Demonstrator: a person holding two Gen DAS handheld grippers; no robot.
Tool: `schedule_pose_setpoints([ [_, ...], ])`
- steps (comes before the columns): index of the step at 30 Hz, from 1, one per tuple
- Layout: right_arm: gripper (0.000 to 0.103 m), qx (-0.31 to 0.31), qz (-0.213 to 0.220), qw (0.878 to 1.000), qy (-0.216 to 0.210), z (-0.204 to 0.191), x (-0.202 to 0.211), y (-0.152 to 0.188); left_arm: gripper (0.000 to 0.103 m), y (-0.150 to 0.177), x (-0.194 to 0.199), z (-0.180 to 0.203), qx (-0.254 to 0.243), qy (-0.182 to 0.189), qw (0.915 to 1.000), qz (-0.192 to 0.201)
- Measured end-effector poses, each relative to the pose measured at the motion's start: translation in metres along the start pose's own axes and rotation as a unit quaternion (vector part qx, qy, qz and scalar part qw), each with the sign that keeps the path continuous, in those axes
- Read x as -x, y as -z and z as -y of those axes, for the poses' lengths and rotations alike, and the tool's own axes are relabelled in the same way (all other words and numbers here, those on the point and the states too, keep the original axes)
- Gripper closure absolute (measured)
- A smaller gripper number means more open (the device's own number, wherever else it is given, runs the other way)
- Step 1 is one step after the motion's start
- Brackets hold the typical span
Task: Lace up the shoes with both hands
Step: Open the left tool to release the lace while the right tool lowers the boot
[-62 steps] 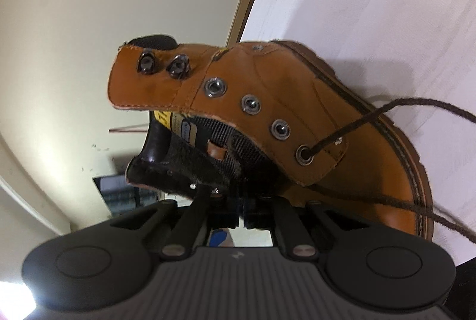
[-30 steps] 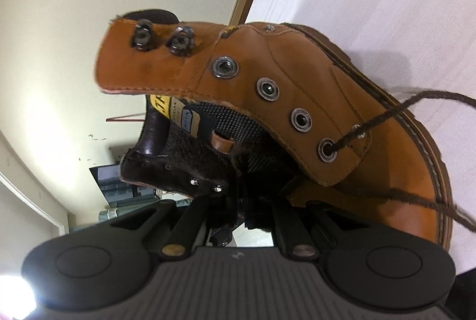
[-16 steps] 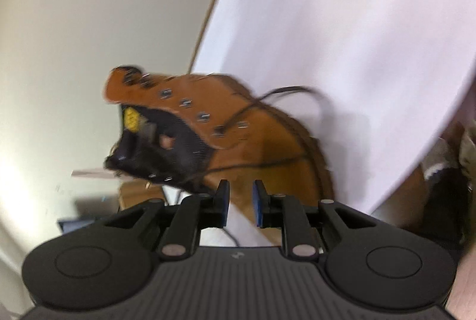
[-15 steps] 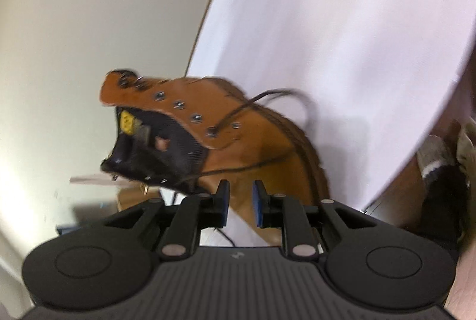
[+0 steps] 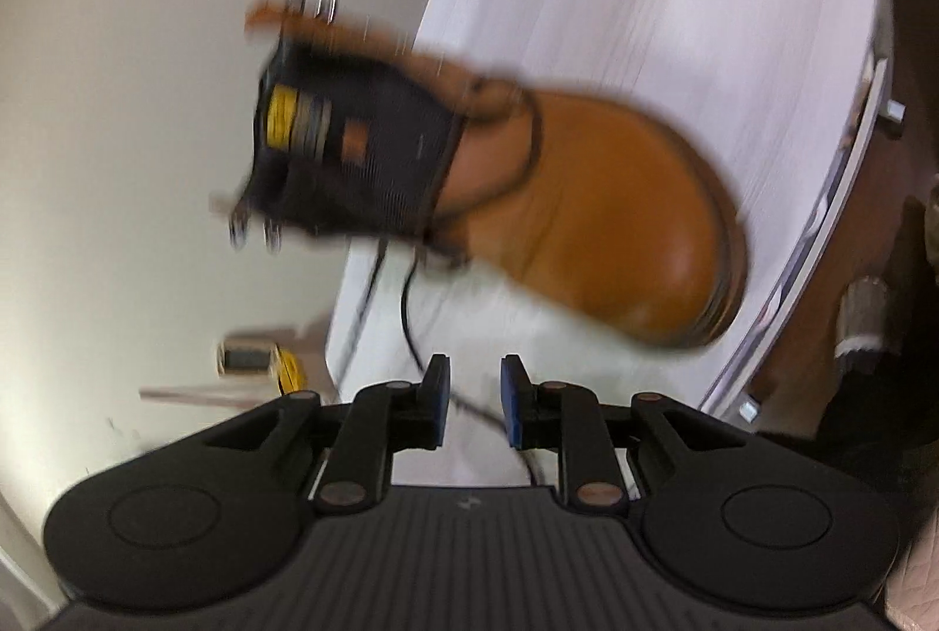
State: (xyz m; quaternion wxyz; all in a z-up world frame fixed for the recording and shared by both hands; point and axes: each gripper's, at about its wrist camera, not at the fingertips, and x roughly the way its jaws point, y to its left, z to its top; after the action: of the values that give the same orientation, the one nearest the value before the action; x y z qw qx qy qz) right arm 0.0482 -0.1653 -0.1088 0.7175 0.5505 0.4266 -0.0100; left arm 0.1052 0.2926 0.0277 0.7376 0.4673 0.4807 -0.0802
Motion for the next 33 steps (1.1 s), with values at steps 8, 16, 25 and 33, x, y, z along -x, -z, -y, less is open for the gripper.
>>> schedule_pose_setpoints([
  [8,0.08,0.054,-0.053,0.997,0.022,-0.016,-0.037,0.019,0.101,0.032,-0.016,-0.021,0.041,0.006,0.9982,-0.044],
  [16,0.08,0.172,-0.069,0.981,0.063,-0.05,-0.072,0.028,0.086,0.043,0.0,-0.007,0.083,0.054,0.9942,-0.042],
  [25,0.081,0.529,-0.138,0.828,0.123,-0.109,-0.129,0.096,0.076,0.052,0.018,0.014,0.105,0.081,0.9909,-0.026],
  [33,0.081,0.669,-0.17,0.709,0.141,-0.121,-0.169,0.135,0.074,0.045,0.033,0.037,0.102,0.101,0.9896,-0.007],
])
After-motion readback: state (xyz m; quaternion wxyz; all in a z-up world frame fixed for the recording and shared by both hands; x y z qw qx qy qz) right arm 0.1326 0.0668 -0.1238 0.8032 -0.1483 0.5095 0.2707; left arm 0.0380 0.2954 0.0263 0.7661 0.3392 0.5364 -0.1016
